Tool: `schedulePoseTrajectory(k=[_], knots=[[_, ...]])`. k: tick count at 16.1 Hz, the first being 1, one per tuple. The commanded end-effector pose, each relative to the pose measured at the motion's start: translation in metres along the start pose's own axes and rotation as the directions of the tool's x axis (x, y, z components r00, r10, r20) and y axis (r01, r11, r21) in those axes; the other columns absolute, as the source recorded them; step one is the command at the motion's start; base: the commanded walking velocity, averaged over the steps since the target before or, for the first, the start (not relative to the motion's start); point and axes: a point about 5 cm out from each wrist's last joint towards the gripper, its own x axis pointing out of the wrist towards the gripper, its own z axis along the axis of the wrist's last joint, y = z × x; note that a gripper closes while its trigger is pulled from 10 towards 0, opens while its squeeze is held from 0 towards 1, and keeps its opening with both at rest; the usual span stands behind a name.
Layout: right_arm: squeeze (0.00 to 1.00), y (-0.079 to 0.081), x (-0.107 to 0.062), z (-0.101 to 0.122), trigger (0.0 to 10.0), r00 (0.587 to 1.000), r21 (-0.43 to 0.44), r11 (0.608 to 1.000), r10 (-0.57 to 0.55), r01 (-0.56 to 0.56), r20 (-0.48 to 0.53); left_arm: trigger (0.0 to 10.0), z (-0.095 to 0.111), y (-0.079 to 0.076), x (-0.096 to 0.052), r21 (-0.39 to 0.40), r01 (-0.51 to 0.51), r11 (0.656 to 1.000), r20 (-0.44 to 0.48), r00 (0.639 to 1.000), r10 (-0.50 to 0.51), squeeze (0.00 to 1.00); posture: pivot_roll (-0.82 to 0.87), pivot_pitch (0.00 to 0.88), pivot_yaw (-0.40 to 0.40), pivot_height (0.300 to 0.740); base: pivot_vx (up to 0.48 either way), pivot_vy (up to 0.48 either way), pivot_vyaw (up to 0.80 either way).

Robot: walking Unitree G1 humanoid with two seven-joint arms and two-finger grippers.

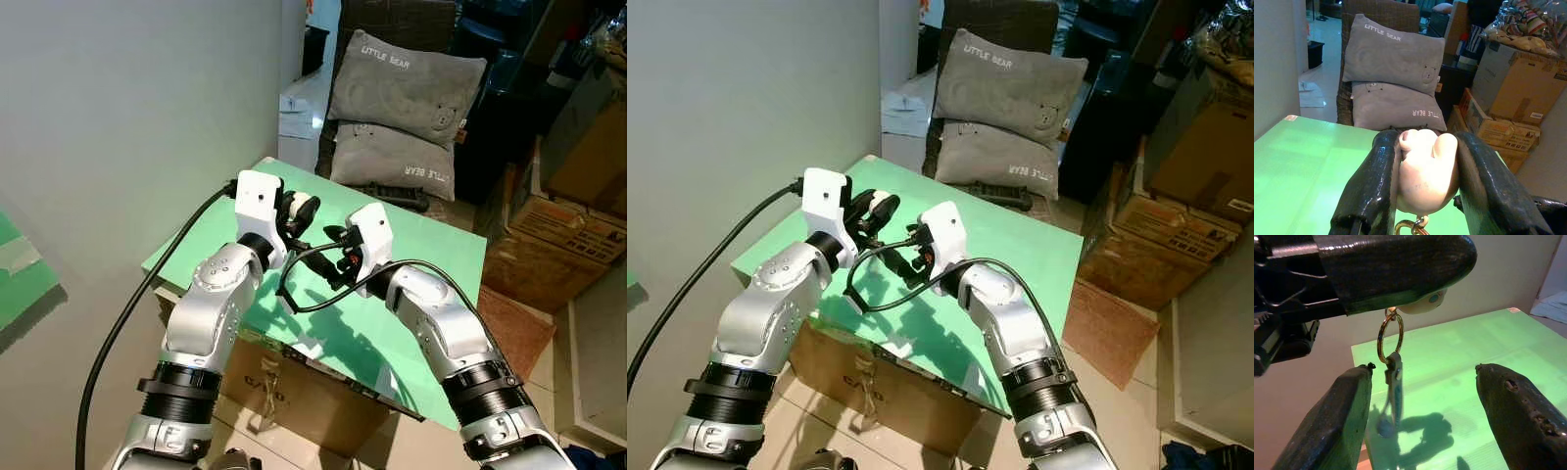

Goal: Hang keys on a hook

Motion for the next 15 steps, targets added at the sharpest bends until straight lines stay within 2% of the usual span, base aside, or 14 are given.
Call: schedulePoseTrajectory(k=[1, 8, 9, 10, 15], knots=[[0.0, -0.0034, 0.0012, 0.0049, 10.0, 1.0, -0.019, 1.0, -0.015, 0.016, 0.012, 0.0, 0.0076, -0.0057, 0.0021, 0.006, 0.017, 1.0, 0.019, 1.0, -0.017, 0.0, 0.06, 0.0, -0.05, 0.74, 0.0, 0.0, 0.0], [0.0, -0.0032, 0.0087, 0.0074, 10.0, 0.999, -0.026, 0.999, -0.028, 0.029, 0.033, 0.0, 0.0095, -0.0073, 0.0029, 0.007, 0.021, 1.0, 0.021, 1.0, -0.021, 0.0, 0.06, 0.0, -0.051, 0.74, 0.0, 0.0, 0.0], [0.0, -0.0033, 0.009, 0.0072, 1.7, 0.999, -0.026, 0.999, -0.028, 0.029, 0.035, 0.0, 0.0093, -0.0077, 0.0029, 0.006, 0.021, 1.0, 0.02, 1.0, -0.021, 0.0, 0.06, 0.0, -0.051, 0.74, 0.0, 0.0, 0.0], [0.0, -0.0033, 0.0094, 0.006, 0.0, 0.999, -0.026, 0.999, -0.026, 0.027, 0.033, 0.0, 0.0086, -0.0079, 0.0028, 0.005, 0.021, 1.0, 0.018, 1.0, -0.021, 0.0, 0.06, 0.0, -0.054, 0.74, 0.0, 0.0, 0.0], [0.0, -0.0029, 0.0099, 0.0039, 0.0, 0.999, -0.022, 0.999, -0.026, 0.027, 0.027, 0.0, 0.0094, -0.008, 0.0031, 0.002, 0.021, 1.0, 0.02, 1.0, -0.021, 0.0, 0.06, 0.0, -0.053, 0.74, 0.0, 0.0, 0.0]])
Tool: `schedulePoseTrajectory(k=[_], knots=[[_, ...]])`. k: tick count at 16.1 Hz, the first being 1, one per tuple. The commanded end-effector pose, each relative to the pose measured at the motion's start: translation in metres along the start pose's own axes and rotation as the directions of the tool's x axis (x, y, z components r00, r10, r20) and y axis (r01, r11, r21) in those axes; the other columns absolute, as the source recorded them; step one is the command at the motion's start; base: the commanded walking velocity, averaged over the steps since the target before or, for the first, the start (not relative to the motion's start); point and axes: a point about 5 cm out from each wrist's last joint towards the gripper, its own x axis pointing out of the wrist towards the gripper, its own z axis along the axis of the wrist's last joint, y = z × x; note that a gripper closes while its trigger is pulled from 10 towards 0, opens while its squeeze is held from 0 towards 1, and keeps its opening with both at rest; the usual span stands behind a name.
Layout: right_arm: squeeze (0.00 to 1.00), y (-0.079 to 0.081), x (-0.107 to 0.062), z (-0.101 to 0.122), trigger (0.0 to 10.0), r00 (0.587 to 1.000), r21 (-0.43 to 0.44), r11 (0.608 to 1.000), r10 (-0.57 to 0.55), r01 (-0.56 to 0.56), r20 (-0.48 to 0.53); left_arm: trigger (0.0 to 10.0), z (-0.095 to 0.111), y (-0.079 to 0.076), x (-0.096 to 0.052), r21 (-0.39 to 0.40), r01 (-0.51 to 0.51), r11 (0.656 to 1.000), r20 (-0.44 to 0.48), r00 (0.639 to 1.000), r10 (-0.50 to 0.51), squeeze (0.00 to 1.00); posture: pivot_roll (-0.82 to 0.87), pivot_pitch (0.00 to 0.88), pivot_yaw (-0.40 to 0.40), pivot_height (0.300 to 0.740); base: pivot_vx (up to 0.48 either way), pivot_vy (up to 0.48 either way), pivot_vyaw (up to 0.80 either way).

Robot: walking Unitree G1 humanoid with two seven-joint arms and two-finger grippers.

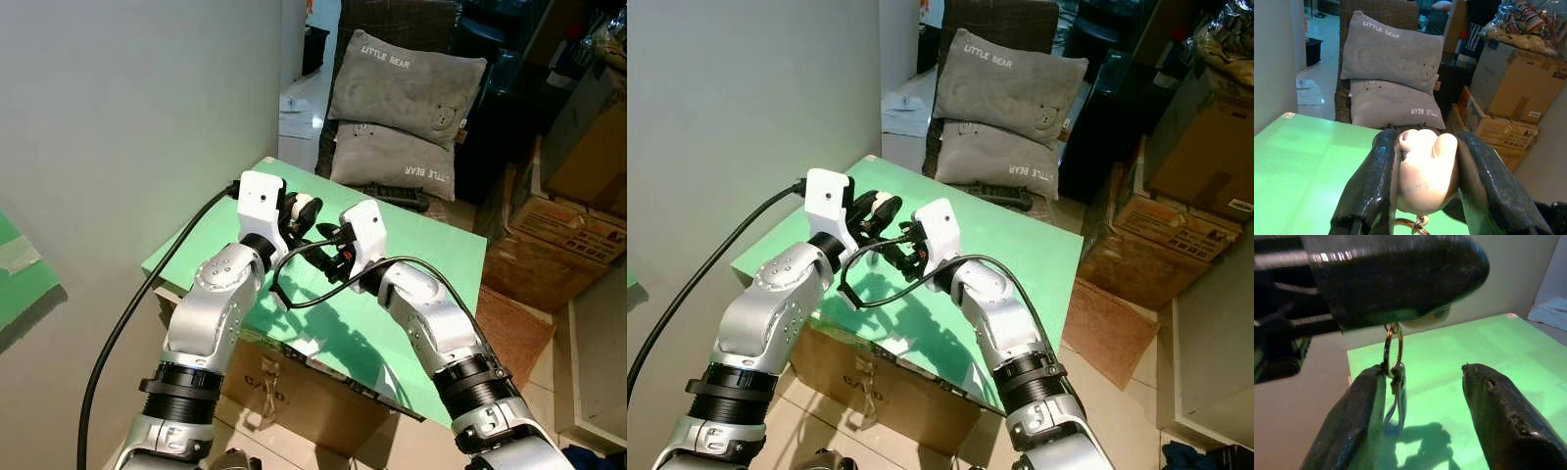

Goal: Hang keys on a hook

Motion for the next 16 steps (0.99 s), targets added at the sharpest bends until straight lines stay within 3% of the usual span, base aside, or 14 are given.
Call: schedulePoseTrajectory(k=[1, 16], knots=[[0.0, -0.0042, 0.0005, 0.0051, 0.0, 1.0, -0.01, 1.0, -0.016, 0.016, 0.012, 0.0, 0.0102, -0.0057, 0.0027, 0.008, 0.016, 1.0, 0.029, 0.999, -0.016, 0.0, 0.06, 0.0, -0.053, 0.74, 0.0, 0.0, 0.0], [0.0, -0.0138, -0.0058, 0.0094, 0.0, 0.997, 0.03, 0.999, -0.044, 0.042, 0.065, 0.0, 0.0089, -0.0055, 0.0006, 0.02, 0.019, 1.0, 0.027, 0.999, -0.019, 0.0, 0.07, 0.0, -0.056, 0.74, 0.0, 0.0, 0.0]])
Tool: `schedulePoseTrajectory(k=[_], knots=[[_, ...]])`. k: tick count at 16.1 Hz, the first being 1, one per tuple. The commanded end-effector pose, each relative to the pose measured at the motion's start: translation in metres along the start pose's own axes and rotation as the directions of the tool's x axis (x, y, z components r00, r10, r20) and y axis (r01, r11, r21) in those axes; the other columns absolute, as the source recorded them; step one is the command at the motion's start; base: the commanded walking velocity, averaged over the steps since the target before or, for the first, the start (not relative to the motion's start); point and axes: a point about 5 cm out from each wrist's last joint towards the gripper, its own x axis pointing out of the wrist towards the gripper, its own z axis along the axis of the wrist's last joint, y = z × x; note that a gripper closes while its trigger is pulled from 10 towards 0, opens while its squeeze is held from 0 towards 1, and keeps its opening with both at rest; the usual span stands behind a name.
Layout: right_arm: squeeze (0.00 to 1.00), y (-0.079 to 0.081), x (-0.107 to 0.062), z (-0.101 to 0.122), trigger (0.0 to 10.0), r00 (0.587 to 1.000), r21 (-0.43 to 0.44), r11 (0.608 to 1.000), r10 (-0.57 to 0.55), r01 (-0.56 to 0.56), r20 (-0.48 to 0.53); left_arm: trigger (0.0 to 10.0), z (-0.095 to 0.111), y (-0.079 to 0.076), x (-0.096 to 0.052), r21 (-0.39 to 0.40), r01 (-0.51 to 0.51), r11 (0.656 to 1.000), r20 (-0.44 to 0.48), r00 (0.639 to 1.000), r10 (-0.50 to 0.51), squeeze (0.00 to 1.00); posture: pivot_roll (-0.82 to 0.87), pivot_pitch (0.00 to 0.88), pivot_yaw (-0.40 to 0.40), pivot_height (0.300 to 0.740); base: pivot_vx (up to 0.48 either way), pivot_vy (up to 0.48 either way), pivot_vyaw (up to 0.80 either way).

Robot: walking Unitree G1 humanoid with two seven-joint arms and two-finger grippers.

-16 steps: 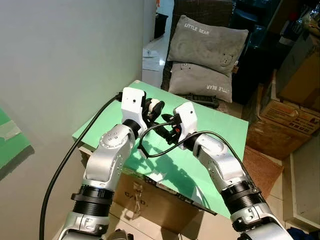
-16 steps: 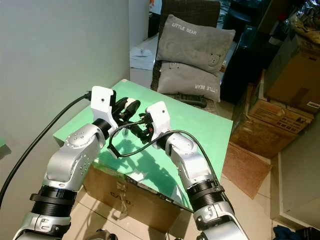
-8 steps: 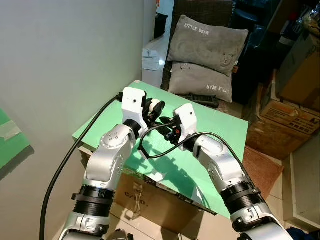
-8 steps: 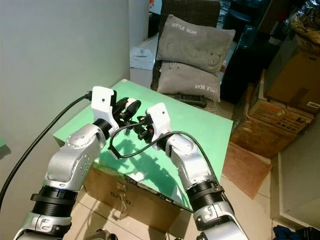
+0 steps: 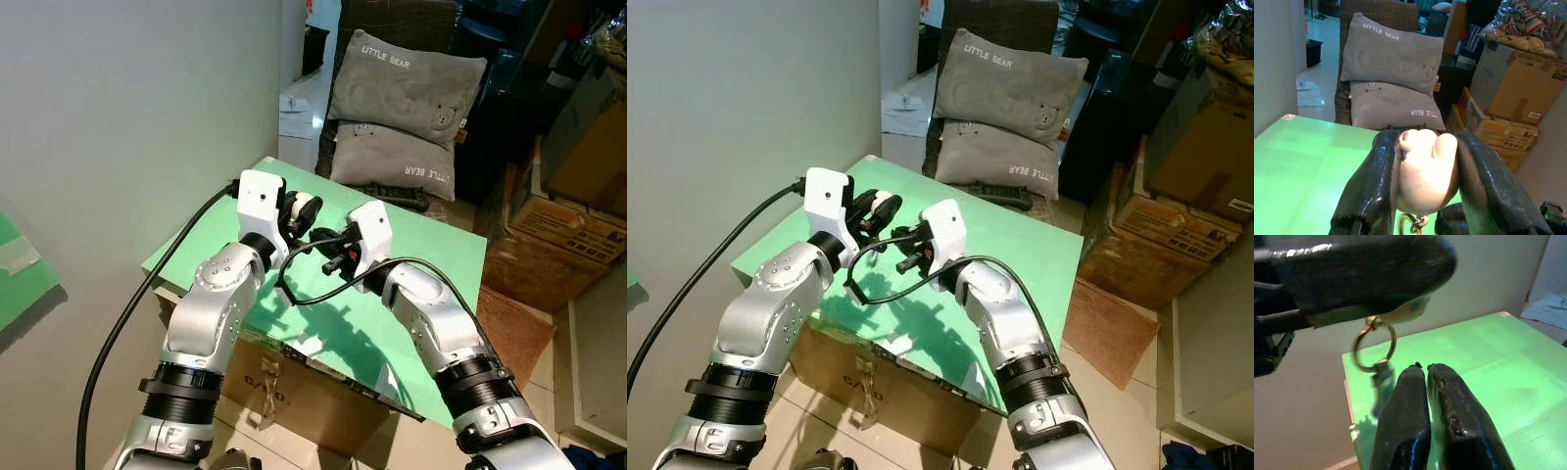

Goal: Hang keys on a hook

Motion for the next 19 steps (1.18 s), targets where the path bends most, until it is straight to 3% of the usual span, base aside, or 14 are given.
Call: schedulePoseTrajectory(k=[1, 3, 6, 7, 9, 10, 12, 14, 15, 17, 18, 19], knots=[[0.0, -0.01, -0.004, 0.012, 0.0, 0.998, 0.024, 0.999, -0.024, 0.023, 0.062, 0.0, 0.008, -0.005, 0.001, 0.019, 0.016, 1.0, 0.022, 1.0, -0.017, 0.0, 0.07, 0.0, -0.057, 0.74, 0.0, 0.0, 0.0], [0.0, -0.014, -0.008, 0.016, 0.0, 0.995, 0.07, 0.997, -0.031, 0.025, 0.092, 0.0, 0.008, -0.005, 0.001, 0.02, 0.018, 1.0, 0.022, 1.0, -0.018, 0.0, 0.06, 0.0, -0.055, 0.74, 0.0, 0.0, 0.0], [0.0, -0.019, -0.011, 0.014, 0.0, 0.997, 0.037, 0.998, -0.05, 0.048, 0.056, 0.0, 0.008, -0.006, 0.002, 0.022, 0.018, 1.0, 0.021, 1.0, -0.019, 0.0, 0.06, 0.0, -0.058, 0.74, 0.0, 0.0, 0.0], [0.0, -0.016, -0.011, 0.01, 10.0, 0.999, -0.005, 1.0, -0.028, 0.028, 0.021, 0.0, 0.008, -0.006, 0.003, 0.015, 0.017, 1.0, 0.022, 1.0, -0.018, 0.0, 0.06, 0.0, -0.058, 0.74, 0.0, 0.0, 0.0], [0.0, -0.008, -0.01, 0.008, 10.0, 1.0, -0.01, 1.0, 0.008, -0.008, 0.017, 0.0, 0.01, -0.009, 0.004, -0.014, 0.023, 1.0, 0.026, 0.999, -0.023, 0.0, 0.06, 0.0, -0.056, 0.74, 0.0, 0.0, 0.0], [1.0, -0.004, -0.009, 0.007, 10.0, 1.0, -0.007, 1.0, 0.026, -0.026, 0.016, 0.0, 0.012, -0.011, 0.004, -0.039, 0.032, 0.999, 0.032, 0.999, -0.031, 0.0, 0.06, 0.0, -0.056, 0.74, 0.0, 0.0, 0.0], [1.0, -0.006, -0.014, 0.007, 10.0, 0.999, 0.002, 1.0, 0.027, -0.027, 0.018, 0.0, 0.011, -0.008, 0.001, -0.024, 0.03, 0.999, 0.025, 0.999, -0.03, 0.0, 0.06, 0.0, -0.057, 0.74, 0.0, 0.0, 0.0], [0.95, -0.017, -0.027, 0.004, 10.0, 0.999, 0.015, 0.999, -0.036, 0.036, 0.002, 0.0, 0.006, 0.008, -0.005, 0.031, -0.017, 0.999, -0.002, 1.0, 0.017, 0.0, 0.06, 0.0, -0.058, 0.74, 0.0, 0.0, 0.0], [0.0, -0.026, -0.038, -0.001, 10.0, 0.996, 0.043, 0.995, -0.086, 0.086, -0.009, 0.0, 0.005, 0.02, -0.011, 0.11, -0.039, 0.993, -0.011, 0.999, 0.041, 0.0, 0.06, 0.0, -0.06, 0.74, 0.0, 0.0, 0.0], [0.0, -0.033, -0.052, -0.008, 10.0, 0.994, 0.08, 0.991, -0.104, 0.107, -0.032, 0.0, 0.006, 0.031, -0.017, 0.145, -0.013, 0.989, -0.032, 0.999, 0.018, 0.0, 0.06, 0.0, -0.059, 0.74, 0.0, 0.0, 0.0], [0.0, -0.038, -0.068, -0.011, 10.0, 0.997, 0.138, 0.989, -0.034, 0.044, -0.074, 0.0, 0.01, 0.047, -0.025, 0.185, 0.04, 0.982, -0.05, 0.998, -0.032, 0.0, 0.06, 0.0, -0.051, 0.74, 0.0, 0.0, 0.0], [0.0, -0.038, -0.072, -0.01, 10.0, 0.996, 0.155, 0.988, -0.001, 0.015, -0.088, 0.0, 0.012, 0.051, -0.027, 0.2, 0.056, 0.978, -0.055, 0.997, -0.046, 0.0, 0.05, 0.0, -0.049, 0.74, 0.0, 0.0, 0.0]])
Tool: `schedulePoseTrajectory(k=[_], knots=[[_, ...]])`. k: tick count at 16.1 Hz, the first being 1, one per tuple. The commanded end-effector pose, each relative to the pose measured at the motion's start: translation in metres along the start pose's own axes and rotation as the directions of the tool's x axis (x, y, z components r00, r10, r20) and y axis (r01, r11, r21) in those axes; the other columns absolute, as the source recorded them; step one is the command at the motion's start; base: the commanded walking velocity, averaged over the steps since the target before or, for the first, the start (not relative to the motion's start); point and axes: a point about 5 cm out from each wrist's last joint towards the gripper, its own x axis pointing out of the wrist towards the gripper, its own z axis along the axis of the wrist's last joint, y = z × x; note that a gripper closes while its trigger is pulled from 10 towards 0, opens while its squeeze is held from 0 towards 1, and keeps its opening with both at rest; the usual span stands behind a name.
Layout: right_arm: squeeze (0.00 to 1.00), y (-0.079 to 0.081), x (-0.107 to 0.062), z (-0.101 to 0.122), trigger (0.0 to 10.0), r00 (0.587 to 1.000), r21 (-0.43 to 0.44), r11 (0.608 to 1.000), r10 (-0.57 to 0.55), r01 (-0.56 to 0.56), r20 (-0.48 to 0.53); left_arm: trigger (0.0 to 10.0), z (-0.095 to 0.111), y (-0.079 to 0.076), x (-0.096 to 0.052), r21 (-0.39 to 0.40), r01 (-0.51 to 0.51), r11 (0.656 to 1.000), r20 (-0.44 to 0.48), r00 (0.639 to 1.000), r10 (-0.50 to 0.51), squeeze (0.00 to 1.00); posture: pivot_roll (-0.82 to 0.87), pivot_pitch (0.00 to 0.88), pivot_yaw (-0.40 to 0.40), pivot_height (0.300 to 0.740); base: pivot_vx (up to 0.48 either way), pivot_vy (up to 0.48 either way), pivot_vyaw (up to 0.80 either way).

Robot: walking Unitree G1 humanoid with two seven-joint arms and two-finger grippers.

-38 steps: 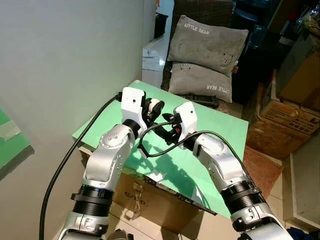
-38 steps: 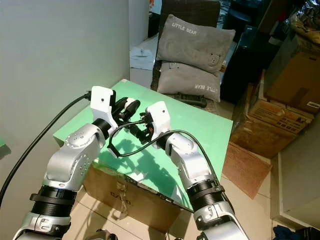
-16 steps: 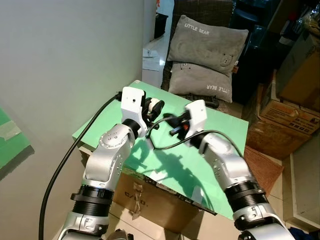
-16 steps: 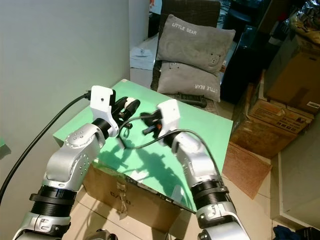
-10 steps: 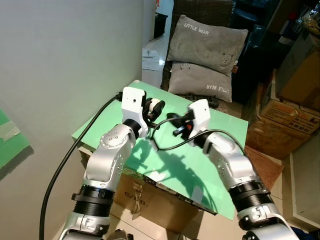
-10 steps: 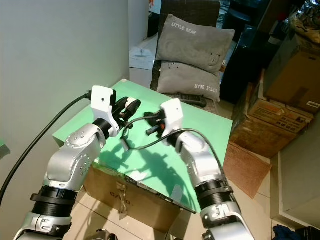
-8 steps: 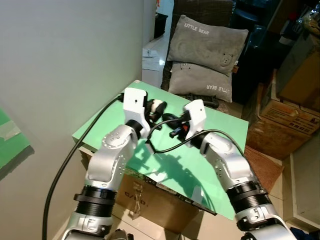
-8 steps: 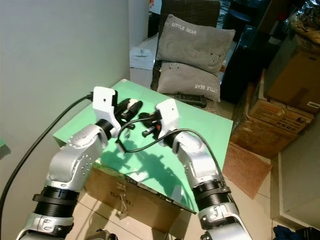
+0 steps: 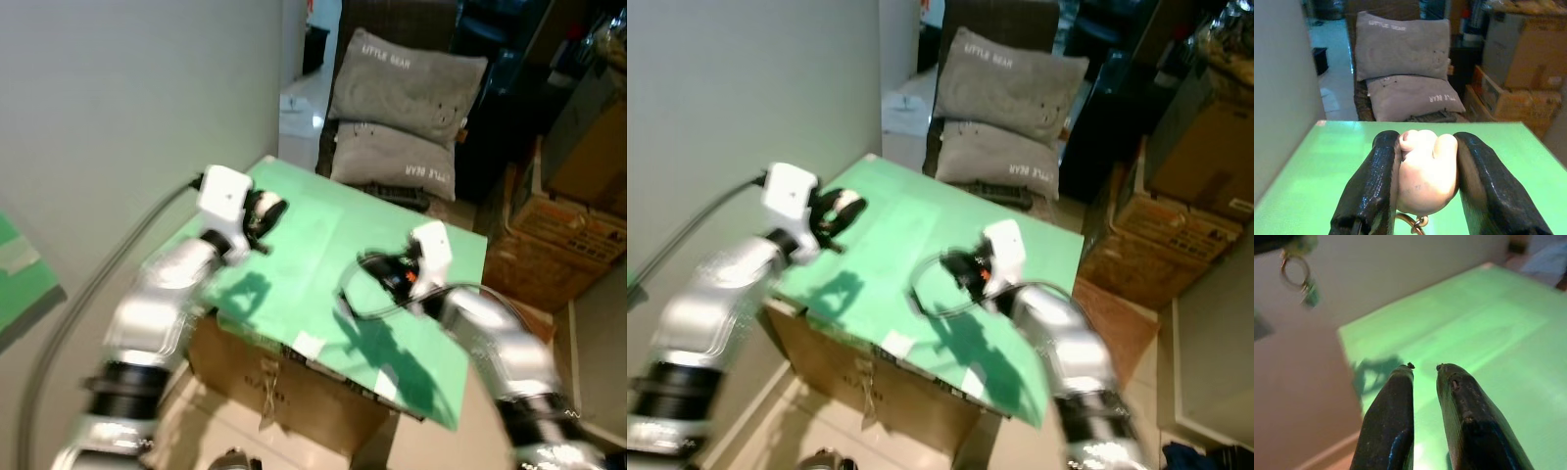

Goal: Hang keys on a hook

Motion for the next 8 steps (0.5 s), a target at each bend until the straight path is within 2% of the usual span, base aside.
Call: schedulePoseTrajectory(k=[1, 2, 4, 6, 8], knots=[[0.0, 0.001, -0.005, 0.008, 10.0, 0.999, 0.003, 0.999, 0.05, -0.05, 0.004, 0.0, 0.003, 0.001, 0.0, 0.0, 0.044, 0.999, 0.026, 0.999, -0.044, 0.0, 0.05, 0.0, -0.044, 0.74, 0.0, 0.0, 0.0], [0.0, -0.003, -0.015, 0.013, 10.0, 0.993, -0.037, 0.994, 0.103, -0.105, -0.049, 0.0, 0.013, 0.006, -0.003, 0.026, 0.123, 0.992, 0.073, 0.989, -0.125, 0.0, 0.05, 0.0, -0.036, 0.74, 0.0, 0.0, 0.0], [0.0, 0.002, -0.03, 0.022, 10.0, 0.963, -0.065, 0.967, 0.238, -0.248, -0.126, 0.0, 0.024, 0.003, -0.01, 0.065, 0.321, 0.945, 0.109, 0.939, -0.326, 0.0, 0.04, 0.0, -0.032, 0.74, 0.0, 0.0, 0.0], [0.0, 0.013, -0.038, 0.046, 10.0, 0.921, -0.045, 0.924, 0.372, -0.379, -0.116, 0.0, 0.033, 0.003, -0.015, 0.083, 0.462, 0.883, 0.119, 0.875, -0.47, 0.0, 0.03, 0.0, -0.025, 0.74, 0.0, 0.0, 0.0], [0.0, 0.022, -0.042, 0.06, 10.0, 0.884, -0.024, 0.888, 0.453, -0.458, -0.113, 0.0, 0.041, 0.002, -0.02, 0.111, 0.551, 0.827, 0.12, 0.819, -0.561, 0.0, 0.03, 0.0, -0.024, 0.74, 0.0, 0.0, 0.0]])
